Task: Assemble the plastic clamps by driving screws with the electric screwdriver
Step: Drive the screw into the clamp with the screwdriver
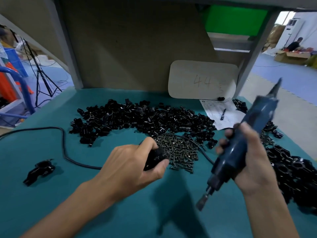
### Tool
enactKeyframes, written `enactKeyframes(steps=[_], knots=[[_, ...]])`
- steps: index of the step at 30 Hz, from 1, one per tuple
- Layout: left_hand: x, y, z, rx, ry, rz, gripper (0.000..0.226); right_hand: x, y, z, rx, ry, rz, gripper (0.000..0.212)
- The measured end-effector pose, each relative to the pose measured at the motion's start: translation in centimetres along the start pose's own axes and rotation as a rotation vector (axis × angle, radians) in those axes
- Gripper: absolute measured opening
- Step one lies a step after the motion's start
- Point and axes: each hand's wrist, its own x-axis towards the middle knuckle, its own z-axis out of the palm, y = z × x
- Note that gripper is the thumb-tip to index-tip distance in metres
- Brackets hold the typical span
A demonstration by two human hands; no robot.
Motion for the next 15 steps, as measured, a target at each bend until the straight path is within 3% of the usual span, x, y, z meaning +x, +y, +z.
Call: enactKeyframes(steps=[6,15], knots=[[0.1,0.6,0.2,0.085,0.047,0.114,0.034,0.3,-2.2,5.6,0.496,0.099,-0.141,0.027],[0.0,0.6,-0.1,0.072,0.034,0.099,0.032,1.2,-1.5,6.9,0.499,0.213,-0.185,0.025]])
